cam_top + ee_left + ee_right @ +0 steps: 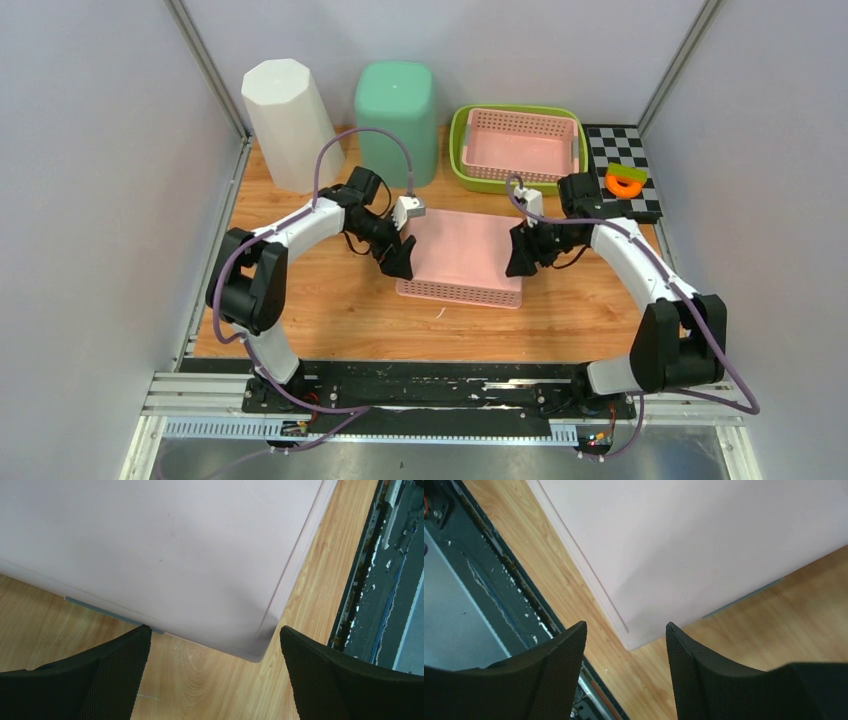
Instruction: Turn the large container upside down
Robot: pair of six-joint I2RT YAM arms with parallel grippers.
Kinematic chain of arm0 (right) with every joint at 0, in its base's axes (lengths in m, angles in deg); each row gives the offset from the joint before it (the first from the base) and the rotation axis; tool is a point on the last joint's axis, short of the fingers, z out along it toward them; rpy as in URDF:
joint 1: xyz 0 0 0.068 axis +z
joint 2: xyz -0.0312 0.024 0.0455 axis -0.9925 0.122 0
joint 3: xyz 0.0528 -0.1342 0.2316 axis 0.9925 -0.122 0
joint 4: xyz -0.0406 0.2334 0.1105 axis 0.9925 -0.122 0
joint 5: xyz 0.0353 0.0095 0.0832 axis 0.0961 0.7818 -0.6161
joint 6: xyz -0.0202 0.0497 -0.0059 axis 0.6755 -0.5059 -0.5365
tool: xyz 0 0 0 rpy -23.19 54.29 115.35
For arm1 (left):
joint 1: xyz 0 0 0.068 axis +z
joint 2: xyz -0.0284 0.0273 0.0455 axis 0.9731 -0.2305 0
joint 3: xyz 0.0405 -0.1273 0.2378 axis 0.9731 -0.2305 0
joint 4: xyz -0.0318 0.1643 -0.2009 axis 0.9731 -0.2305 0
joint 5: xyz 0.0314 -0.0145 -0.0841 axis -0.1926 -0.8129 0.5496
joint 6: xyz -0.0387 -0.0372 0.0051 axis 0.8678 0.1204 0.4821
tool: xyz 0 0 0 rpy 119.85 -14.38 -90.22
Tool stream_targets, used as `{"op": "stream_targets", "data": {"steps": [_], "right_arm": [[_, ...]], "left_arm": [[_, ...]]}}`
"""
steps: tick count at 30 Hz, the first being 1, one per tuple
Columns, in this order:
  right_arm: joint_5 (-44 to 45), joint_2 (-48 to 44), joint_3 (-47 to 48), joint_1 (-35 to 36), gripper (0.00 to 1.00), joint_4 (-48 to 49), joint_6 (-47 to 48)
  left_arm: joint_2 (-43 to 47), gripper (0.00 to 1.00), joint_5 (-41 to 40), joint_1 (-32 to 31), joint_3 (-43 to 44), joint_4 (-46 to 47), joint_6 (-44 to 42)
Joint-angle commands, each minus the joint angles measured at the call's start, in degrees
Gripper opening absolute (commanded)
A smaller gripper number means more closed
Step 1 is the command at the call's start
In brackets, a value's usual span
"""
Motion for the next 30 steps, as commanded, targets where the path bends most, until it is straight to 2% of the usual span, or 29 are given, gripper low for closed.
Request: {"op": "stream_targets", "data": {"steps": [1, 6, 11, 19, 30], "right_arm": [[1.4, -1.1, 7.5, 0.8, 0.63, 3.2, 3.2], [0.2, 5.5, 15.0, 0.9, 0.65, 9.9, -1.5], [0.2, 16.4, 23.0, 2.0, 0.64, 11.3, -5.4], [1.5, 27.4, 28.3, 4.1, 0.64, 12.5, -6.0], [2.3, 27.3, 24.4, 4.1, 0.64, 12.4, -1.9]], "left_arm": [[1.3, 1.0, -0.7, -0.2, 1.2, -1.7, -2.2], [4.4, 1.0, -4.6, -0.2, -0.4, -0.5, -2.3], [9.7, 1.0, -11.8, -0.2, -3.9, 4.0, -2.0], [11.9, 1.0, -14.3, -1.2, -7.7, 4.9, -5.1], [11.4, 1.0, -22.7, -4.3, -10.3, 8.4, -6.4]]}}
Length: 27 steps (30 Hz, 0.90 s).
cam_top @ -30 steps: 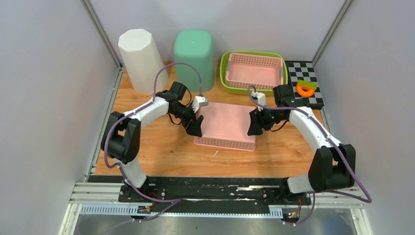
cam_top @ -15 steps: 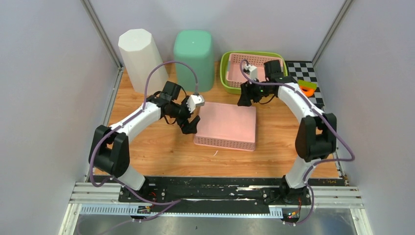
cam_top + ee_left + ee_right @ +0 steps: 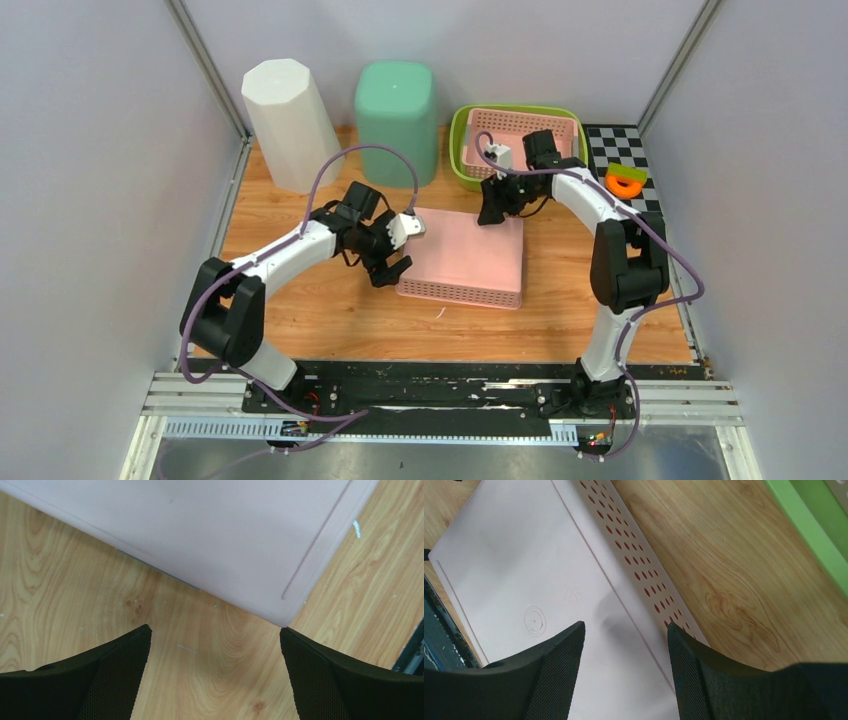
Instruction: Turn the large container upside down
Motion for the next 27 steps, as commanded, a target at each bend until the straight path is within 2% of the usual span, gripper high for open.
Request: {"op": "stream_targets", "data": {"steps": [1, 6, 14, 22, 27], "right_arm": [[0.5, -1.4, -2.1, 0.6, 0.64, -0.6, 2.2], [0.1, -4.7, -7.2, 0.5, 0.64, -4.3, 5.6], [3.4, -16.1, -19.1, 0.0, 0.63, -9.8, 11.3], [17.8, -25.7, -25.9, -1.4, 0.63, -10.6, 12.5], [17.6, -28.1, -27.3, -3.4, 0.64, -10.5, 13.6]], "left_arm": [[-0.7, 1.0, -4.3, -0.5, -0.3, 4.0, 0.3], [-3.6, 1.0, -7.5, -0.7, 0.4, 7.7, 3.7], [-10.1, 1.0, -6.7, -1.3, 5.3, 11.1, 8.6], [-15.5, 1.0, -6.1, -3.9, 13.3, 11.2, 14.5], [-11.5, 1.0, -8.5, -3.5, 15.1, 11.5, 15.6]]}}
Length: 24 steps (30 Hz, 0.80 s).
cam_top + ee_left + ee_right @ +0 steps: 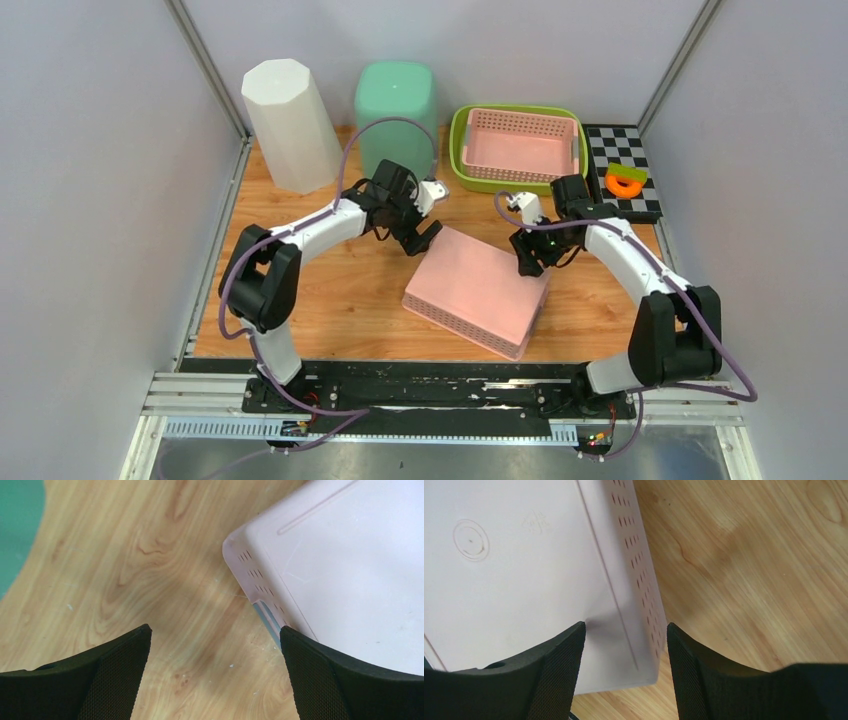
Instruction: Turn the large container upside down
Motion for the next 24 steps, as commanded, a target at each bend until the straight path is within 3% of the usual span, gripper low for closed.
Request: {"op": "stream_targets", "data": {"steps": [1, 7, 14, 19, 24], "right_arm": [[2.8, -2.1, -1.2, -1.6, 0.64, -1.9, 1.9], [-3.3, -3.2, 2.0, -1.6, 0.64, -1.3, -0.1], [-10.7, -0.8, 5.6, -1.6, 0.64, 4.0, -8.2], [-12.5, 3.9, 7.2, -1.6, 0.64, 5.7, -10.5], [-13.0, 7.0, 7.0, -1.6, 0.64, 5.4, -9.9]], "left_arm": [[5.4, 1.0, -1.2, 0.6, 1.0, 1.1, 1.4], [14.3, 1.0, 6.5, 1.7, -0.8, -10.0, -11.0], [19.0, 1.0, 10.5, 0.9, -10.1, -17.8, -22.3], [21.2, 1.0, 4.0, -3.4, -17.8, -10.0, -23.9], [19.1, 1.0, 1.3, -6.9, -18.7, -5.3, -21.2]]}}
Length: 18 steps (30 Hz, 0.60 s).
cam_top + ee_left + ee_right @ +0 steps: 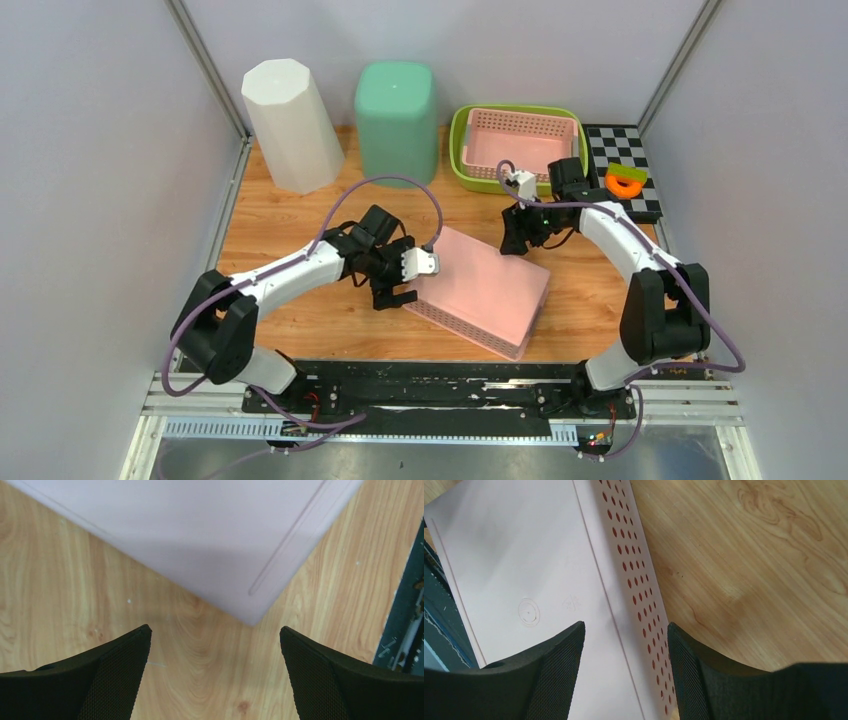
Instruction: Turn the large container upside down
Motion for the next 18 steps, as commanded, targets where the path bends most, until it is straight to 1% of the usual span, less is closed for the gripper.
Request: {"op": "stream_targets", "data": {"steps": [1, 3, 6, 11, 15, 18], "right_arm": [[-2.4, 2.0, 0.5, -0.5, 0.64, -0.7, -0.2], [-2.1, 2.4, 0.6, -0.5, 0.64, -2.2, 1.3], [-0.1, 2.4, 0.7, -0.6, 0.64, -4.7, 4.0], [6.6, 1.0, -0.4, -1.6, 0.64, -7.4, 6.2], [7.6, -1.3, -1.6, -4.9, 0.64, -10.4, 8.1], [6.8, -3.7, -3.1, -8.4, 0.64, -12.3, 10.0]], "left_arm": [[-1.3, 1.0, -3.3, -2.0, 0.8, 7.4, 1.5], [-3.0, 1.0, -4.9, -2.5, 1.6, 10.3, 4.2], [-5.9, 1.0, -5.3, -2.8, 4.0, 13.9, 7.7], [-11.8, 1.0, -7.2, -4.4, 9.8, 17.9, 14.8], [-18.0, 1.0, -8.7, -5.4, 17.5, 18.5, 20.3], [-23.1, 1.0, -8.6, -6.6, 24.4, 16.8, 23.4]]}}
